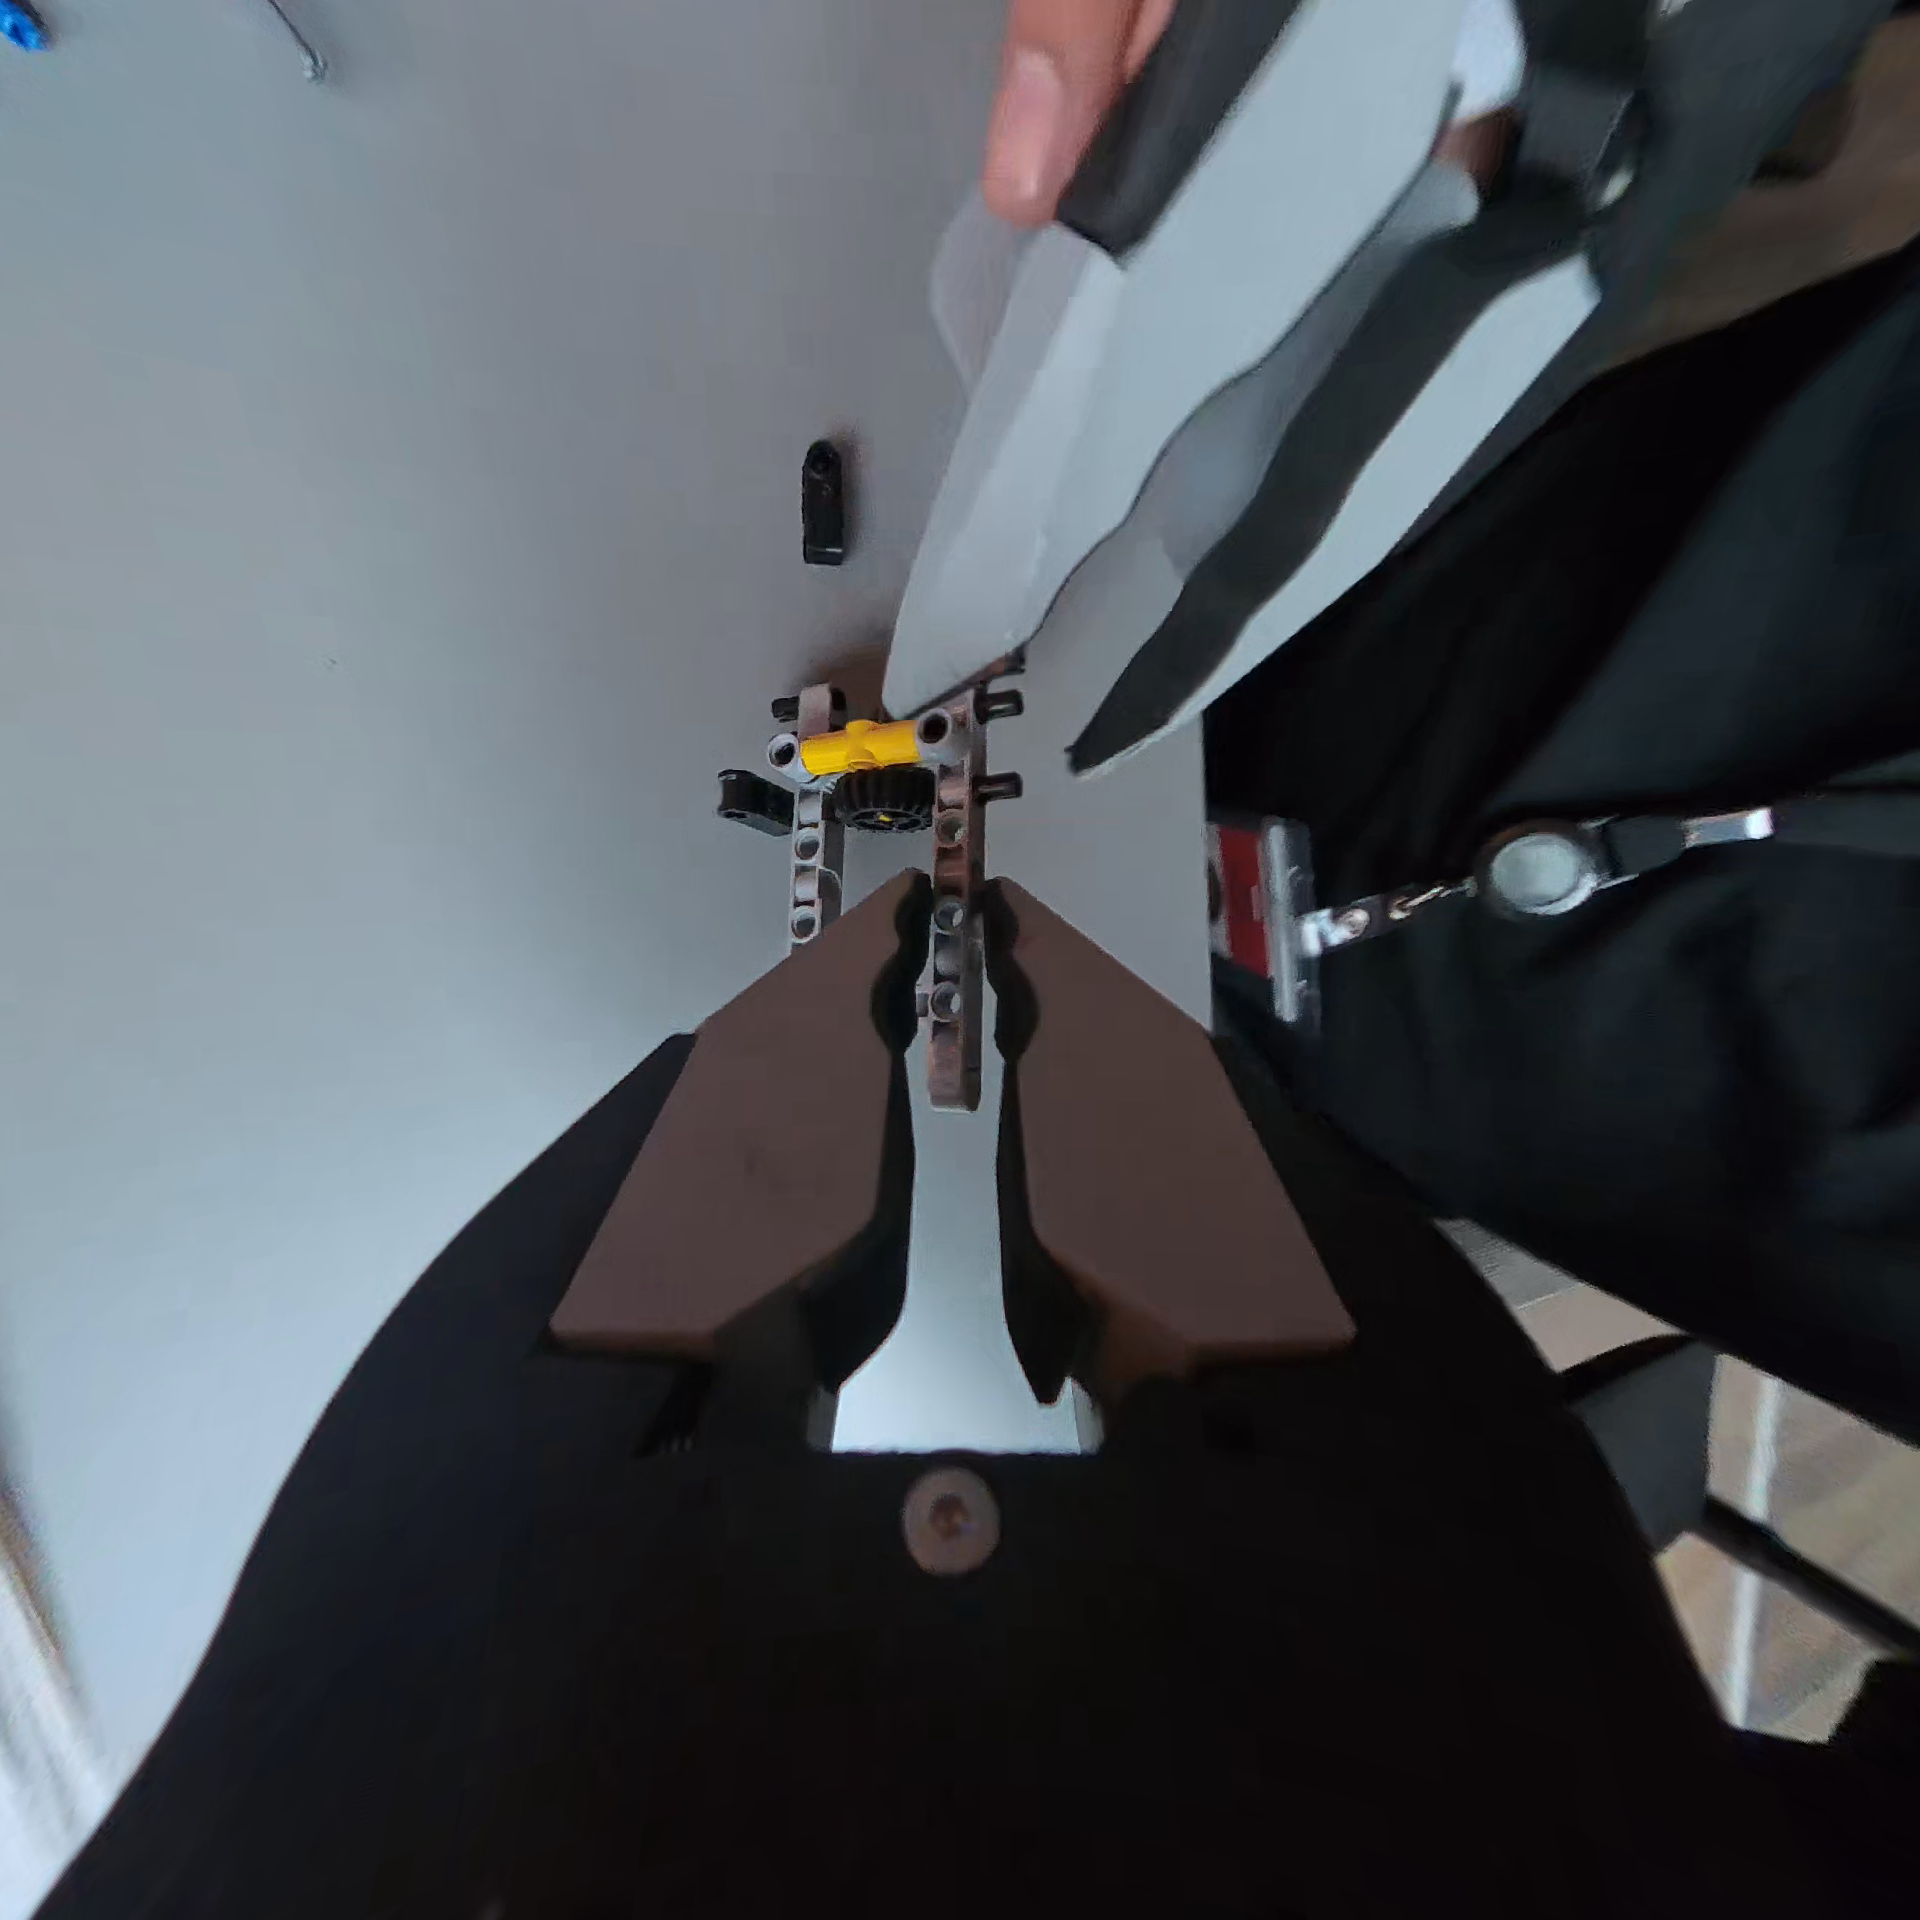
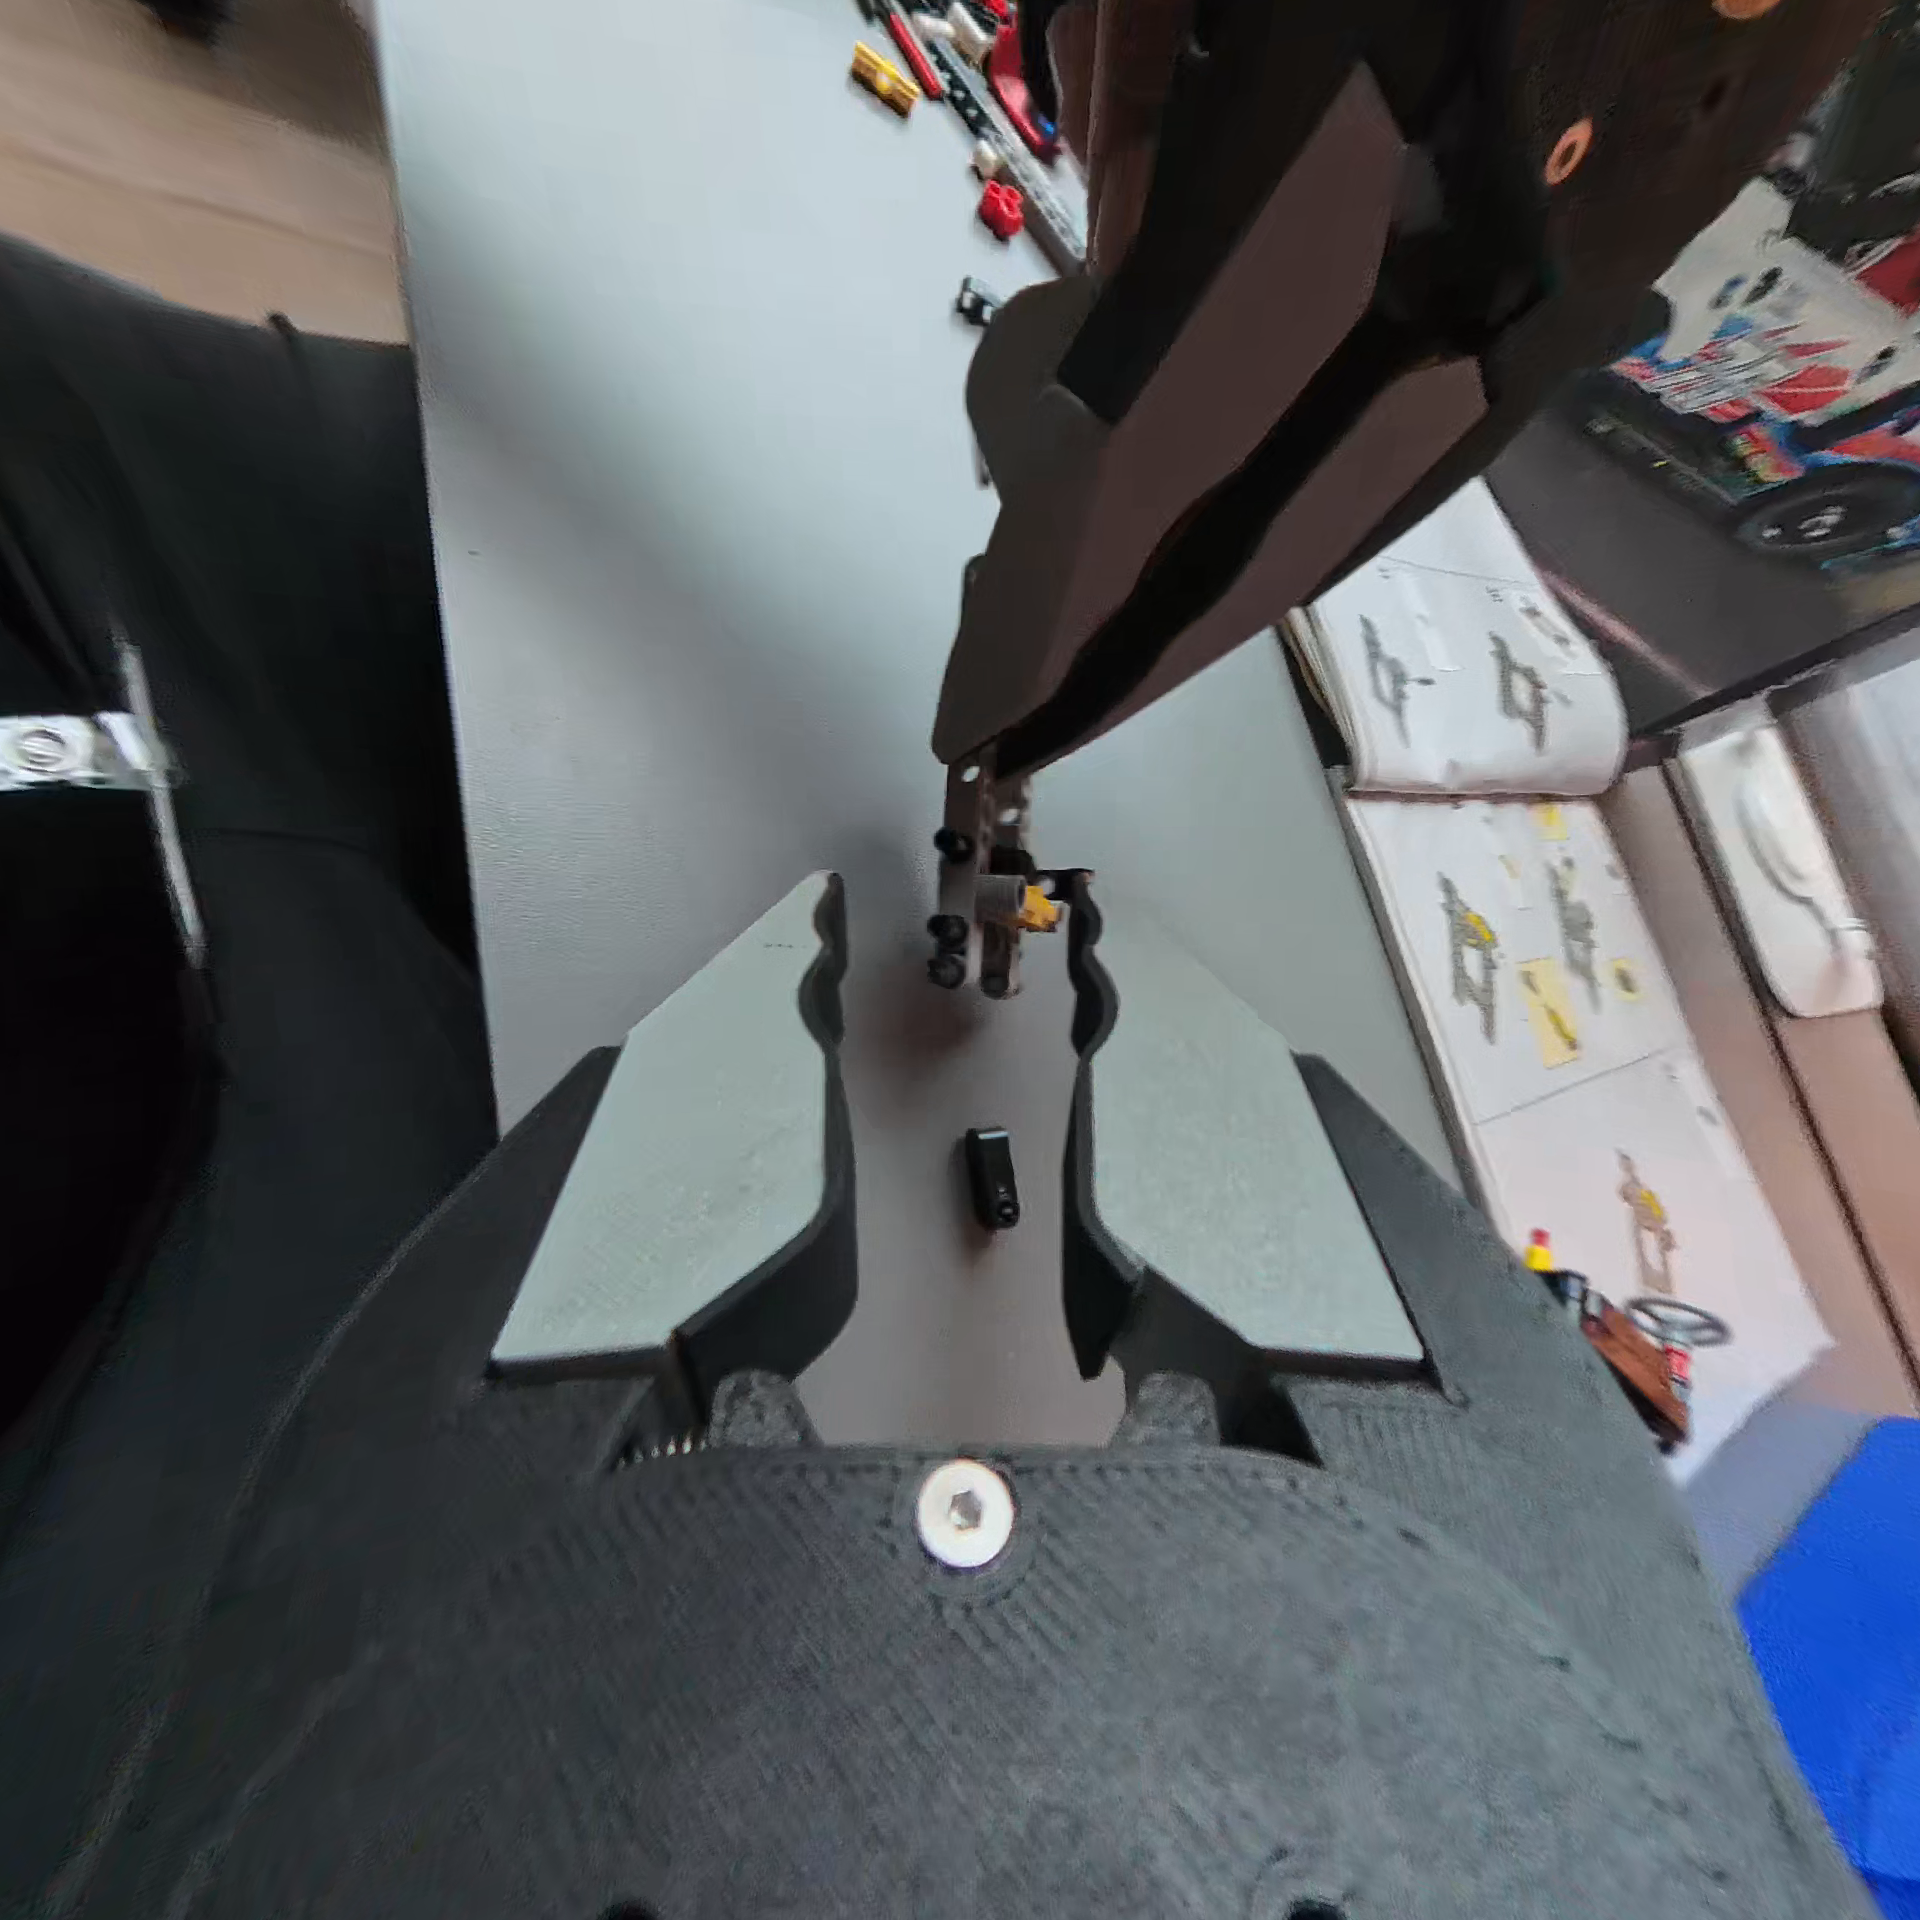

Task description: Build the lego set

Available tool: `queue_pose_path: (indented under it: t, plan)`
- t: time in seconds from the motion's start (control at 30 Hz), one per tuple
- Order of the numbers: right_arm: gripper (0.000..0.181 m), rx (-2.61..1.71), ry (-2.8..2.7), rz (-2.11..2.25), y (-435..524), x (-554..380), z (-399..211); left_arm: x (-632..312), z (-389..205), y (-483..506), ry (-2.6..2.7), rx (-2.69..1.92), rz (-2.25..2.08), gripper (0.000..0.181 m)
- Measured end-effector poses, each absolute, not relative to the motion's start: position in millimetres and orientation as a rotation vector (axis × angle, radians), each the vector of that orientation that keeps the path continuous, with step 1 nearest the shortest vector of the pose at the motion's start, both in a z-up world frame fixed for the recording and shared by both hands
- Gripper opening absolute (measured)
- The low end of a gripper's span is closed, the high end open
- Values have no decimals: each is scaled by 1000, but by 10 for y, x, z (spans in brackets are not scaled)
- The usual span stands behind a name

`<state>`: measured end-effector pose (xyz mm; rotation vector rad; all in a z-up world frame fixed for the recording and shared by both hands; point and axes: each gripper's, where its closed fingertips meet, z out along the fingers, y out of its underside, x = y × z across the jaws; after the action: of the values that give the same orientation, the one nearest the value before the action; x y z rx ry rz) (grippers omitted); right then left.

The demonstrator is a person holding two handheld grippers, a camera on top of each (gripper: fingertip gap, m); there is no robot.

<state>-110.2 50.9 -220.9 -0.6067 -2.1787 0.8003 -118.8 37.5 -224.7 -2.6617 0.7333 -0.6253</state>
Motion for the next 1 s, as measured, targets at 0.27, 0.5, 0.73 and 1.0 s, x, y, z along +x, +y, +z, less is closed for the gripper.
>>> queue_pose_path:
  t: [0.27,0.5,0.73,1.0]
  plan:
    - [13,-602,-2122,715,546,-1186,-2278,-1173,-2264,372,569,-2543,-730,11]
    - [13,-656,-2142,882,577,-1201,-2206,-1262,-2332,472,760,-2332,-73,7]
    - [13,-696,-2184,1053,595,-1166,-2252,-1215,-2442,513,755,-2283,-46,7]
    - [28,-952,-2184,1066,1046,-919,-2276,-1258,-2432,536,659,-2291,-46,5]
